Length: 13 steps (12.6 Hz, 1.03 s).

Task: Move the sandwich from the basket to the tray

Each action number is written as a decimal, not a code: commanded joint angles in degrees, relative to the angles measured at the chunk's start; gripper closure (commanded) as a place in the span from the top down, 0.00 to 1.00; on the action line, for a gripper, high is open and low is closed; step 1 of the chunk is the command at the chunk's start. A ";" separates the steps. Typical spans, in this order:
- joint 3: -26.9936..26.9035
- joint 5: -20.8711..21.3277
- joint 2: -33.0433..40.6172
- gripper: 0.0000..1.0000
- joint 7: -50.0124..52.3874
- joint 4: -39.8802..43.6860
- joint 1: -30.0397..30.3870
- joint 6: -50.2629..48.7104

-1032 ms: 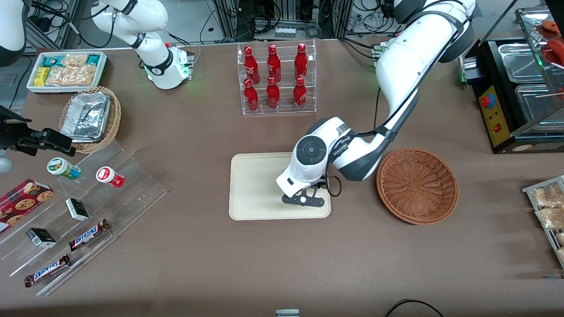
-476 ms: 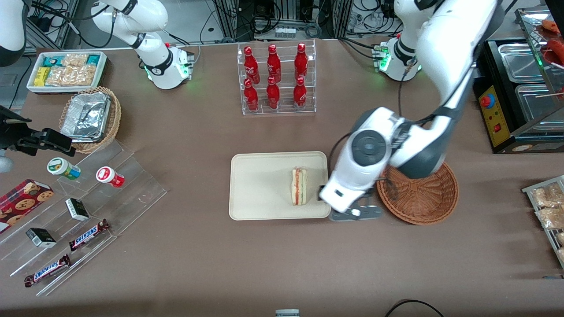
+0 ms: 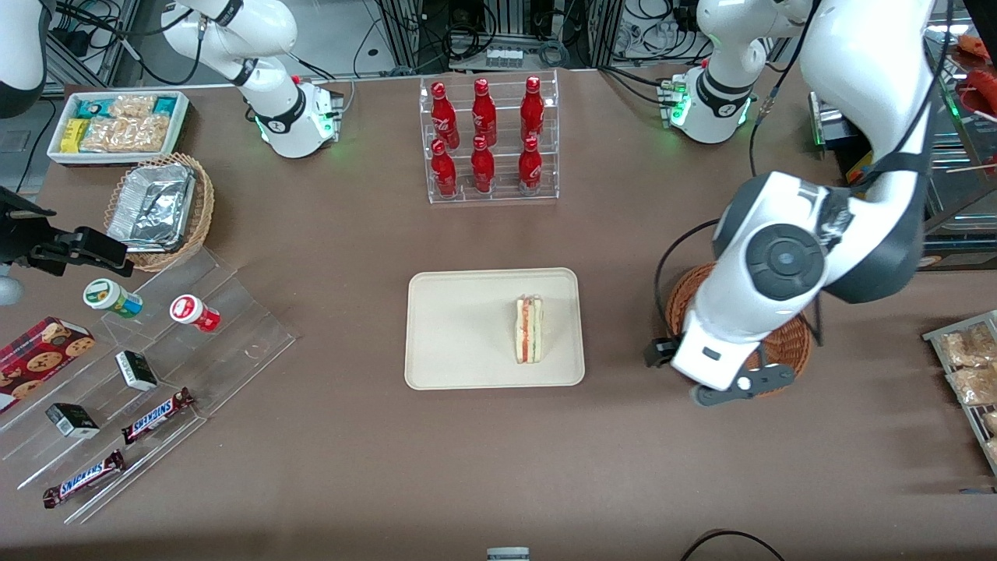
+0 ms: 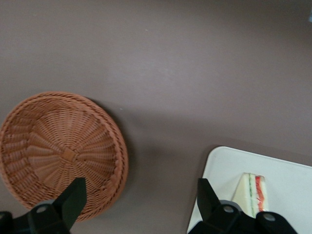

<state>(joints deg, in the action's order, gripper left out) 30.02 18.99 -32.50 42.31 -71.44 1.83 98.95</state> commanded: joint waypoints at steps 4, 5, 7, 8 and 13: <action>-0.22 -3.59 6.56 1.00 -13.71 -0.20 7.49 -11.91; -4.31 -5.61 8.14 1.00 -15.23 -0.11 6.71 -15.33; -12.74 -12.10 12.44 1.00 -20.75 -0.28 3.11 -18.08; -15.92 -13.44 14.02 1.00 -22.60 -0.54 1.62 -20.79; -18.77 -17.05 22.63 1.00 -25.26 -3.87 1.78 -31.09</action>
<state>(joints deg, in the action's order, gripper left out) 12.67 3.33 -14.47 18.30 -71.30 4.31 69.21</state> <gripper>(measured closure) 0.000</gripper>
